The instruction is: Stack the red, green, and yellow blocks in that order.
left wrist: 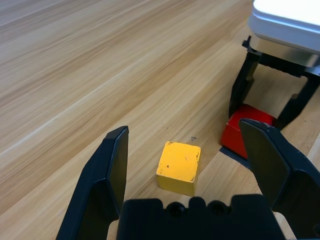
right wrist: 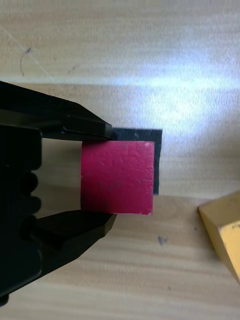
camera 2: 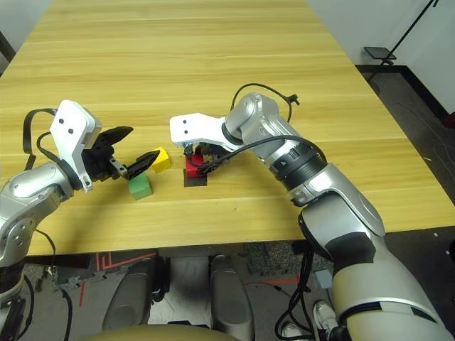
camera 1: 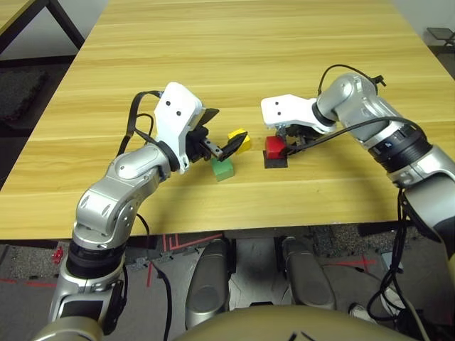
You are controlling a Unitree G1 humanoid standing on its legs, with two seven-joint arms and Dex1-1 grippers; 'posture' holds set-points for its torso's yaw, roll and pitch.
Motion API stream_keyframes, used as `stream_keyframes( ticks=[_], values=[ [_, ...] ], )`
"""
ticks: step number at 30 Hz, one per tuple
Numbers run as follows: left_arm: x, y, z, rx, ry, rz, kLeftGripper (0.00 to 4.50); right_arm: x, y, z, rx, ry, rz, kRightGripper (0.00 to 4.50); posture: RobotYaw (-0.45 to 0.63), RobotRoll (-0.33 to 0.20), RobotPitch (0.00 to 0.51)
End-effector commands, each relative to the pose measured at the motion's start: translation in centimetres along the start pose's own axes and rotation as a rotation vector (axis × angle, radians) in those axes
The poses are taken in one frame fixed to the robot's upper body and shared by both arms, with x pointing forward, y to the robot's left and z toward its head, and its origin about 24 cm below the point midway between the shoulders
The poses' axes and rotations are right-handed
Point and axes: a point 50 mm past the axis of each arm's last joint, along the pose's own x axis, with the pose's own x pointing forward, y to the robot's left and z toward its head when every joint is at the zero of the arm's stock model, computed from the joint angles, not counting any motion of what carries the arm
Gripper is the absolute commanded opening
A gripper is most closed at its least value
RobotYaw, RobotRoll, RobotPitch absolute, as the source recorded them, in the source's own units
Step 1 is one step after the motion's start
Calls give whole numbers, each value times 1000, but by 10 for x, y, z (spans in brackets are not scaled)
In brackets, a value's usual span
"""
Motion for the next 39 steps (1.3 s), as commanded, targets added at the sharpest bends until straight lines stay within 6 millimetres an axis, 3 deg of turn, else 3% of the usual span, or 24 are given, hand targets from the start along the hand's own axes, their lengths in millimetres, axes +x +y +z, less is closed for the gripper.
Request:
stream_keyframes(
  ticks=[1, 7, 14, 16, 20, 23, 26, 32, 39],
  values=[
    [1, -2, -1, 2, 9, -7, 4500, -4, 2, -1, 7, -2, 3, 2039, 507, -280, 150],
    [1, -2, -3, -2, 12, -11, 4500, -2, 3, -7, 7, 24, 5, 2039, 503, -279, 154],
    [1, -3, -3, -11, 18, -38, 4500, -4, -2, -10, 88, -33, -31, 4397, 475, -268, 151],
    [1, -2, -3, -9, 26, -49, 4500, -11, -6, -10, 144, -131, -43, 4458, 470, -262, 150],
    [-7, 1, -3, 3, 73, -100, 4500, -50, -20, -26, 202, -359, -123, 4458, 452, -246, 141],
    [-18, 3, -12, -3, 162, -150, 4500, -84, -25, -51, 217, -471, -192, 4458, 426, -229, 129],
    [-25, 7, -23, 4, 245, -178, 4500, -101, -26, -76, 288, -511, -250, 4458, 399, -217, 120],
    [-22, 11, -40, 7, 303, -207, 4500, -115, -21, -111, 343, -559, -389, 4458, 366, -189, 107],
    [-13, 6, -57, 44, 326, -298, 4500, -111, -16, -122, 403, -623, -448, 4458, 303, -158, 103]
  ],
)
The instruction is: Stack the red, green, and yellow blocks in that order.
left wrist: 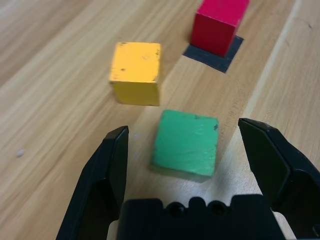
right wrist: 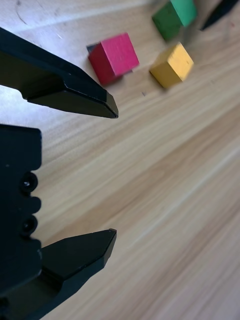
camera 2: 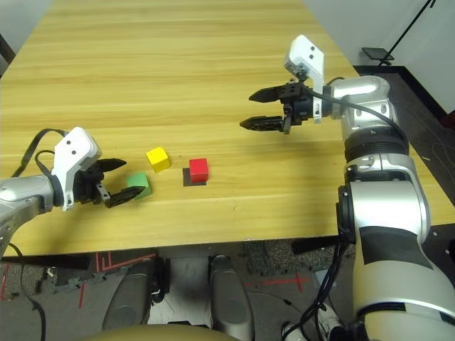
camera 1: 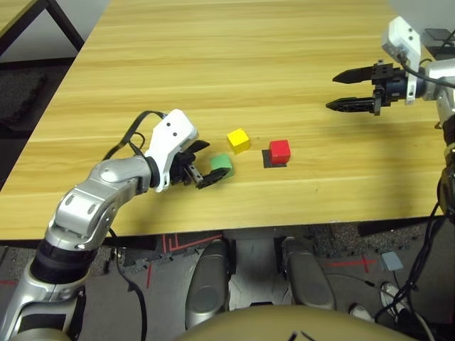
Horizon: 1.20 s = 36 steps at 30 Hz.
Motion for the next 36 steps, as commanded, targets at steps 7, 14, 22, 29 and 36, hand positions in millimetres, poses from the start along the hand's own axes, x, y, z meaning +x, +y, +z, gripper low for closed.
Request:
stream_keyframes(
  ticks=[7, 14, 22, 29, 36],
  values=[
    [11, 1, -15, 51, 38, -56, 4500, 7, 8, -7, 39, -86, -5, 4458, 270, -149, 109],
    [20, 10, -11, 27, -39, 32, 3516, 16, 14, -5, 43, -117, -8, 4500, 265, -139, 111],
    [6, 11, 10, 72, -57, 55, 2025, 22, 19, -11, 61, -117, -23, 4500, 292, -122, 115],
    [-6, 6, 74, 177, -120, -26, 2025, 20, 19, -10, 79, -140, -25, 4500, 292, -94, 129],
    [24, -5, 99, 165, -146, -179, 2025, 16, 32, -21, 82, -174, 81, 4500, 274, -68, 125]
  ],
)
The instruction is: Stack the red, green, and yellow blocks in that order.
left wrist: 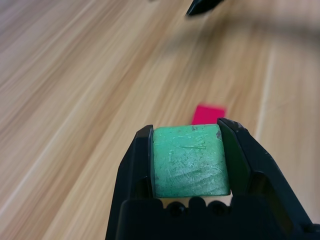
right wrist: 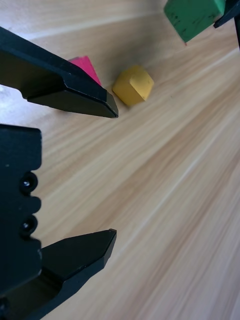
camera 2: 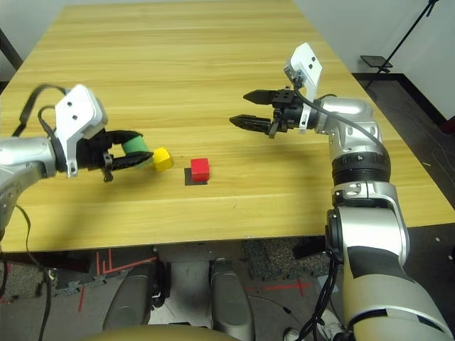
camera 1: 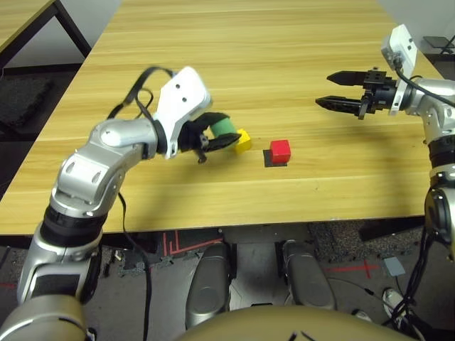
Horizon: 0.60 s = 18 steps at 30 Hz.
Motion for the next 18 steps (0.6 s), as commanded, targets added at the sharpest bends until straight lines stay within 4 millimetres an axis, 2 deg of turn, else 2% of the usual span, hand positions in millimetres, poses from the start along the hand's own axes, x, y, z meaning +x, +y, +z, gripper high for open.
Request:
stream_keyframes(
  ticks=[1, 5, 12, 18],
  values=[
    [15, -2, -6, -29, 36, -73, 2025, -3, 8, -2, 0, -30, 70, 4500, 271, -65, 126],
    [37, 1, -8, -57, 30, -151, 2025, -5, 21, -5, 12, -46, 183, 4500, 242, -55, 122],
    [77, 11, -4, 10, 9, -260, 2025, -10, 39, -8, 6, 21, 326, 4500, 204, -52, 122],
    [97, 13, -8, 57, 20, -317, 2025, -11, 47, -5, 2, 41, 364, 4500, 178, -53, 128]
  ],
)
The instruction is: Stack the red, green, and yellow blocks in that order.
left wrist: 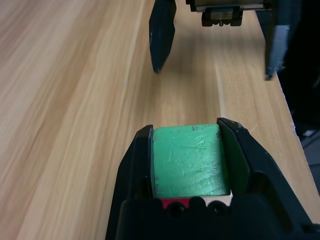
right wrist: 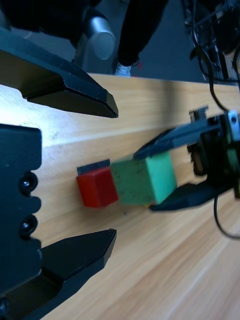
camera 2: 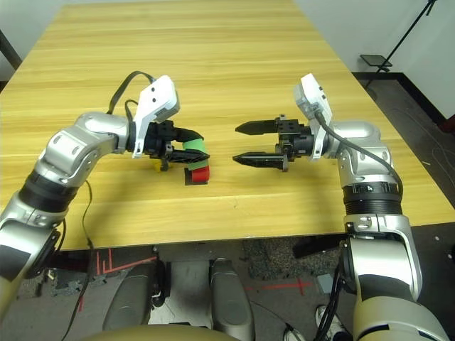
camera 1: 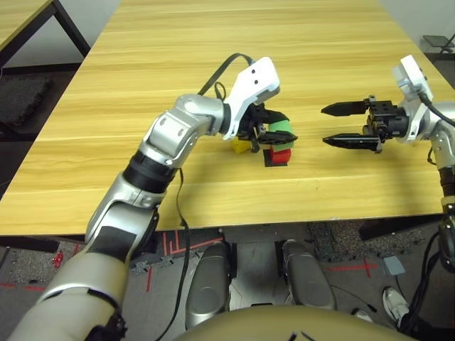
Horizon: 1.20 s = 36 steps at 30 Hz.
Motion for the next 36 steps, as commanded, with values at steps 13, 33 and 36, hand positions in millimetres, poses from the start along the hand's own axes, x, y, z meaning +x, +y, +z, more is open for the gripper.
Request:
stream_keyframes(
  ticks=[13, 33, 36],
  values=[
    [13, 14, -21, 64, 66, -33, 2025, 5, 7, 2, 3, -20, -15, 4500, 147, -49, 130],
    [13, 11, -24, 36, 75, -36, 4072, 7, 1, 6, -9, -58, -78, 4500, 162, -58, 117],
    [1, 16, -10, 21, 39, 32, 4480, 3, -3, 9, -23, -51, -95, 4500, 167, -61, 101]
  ],
)
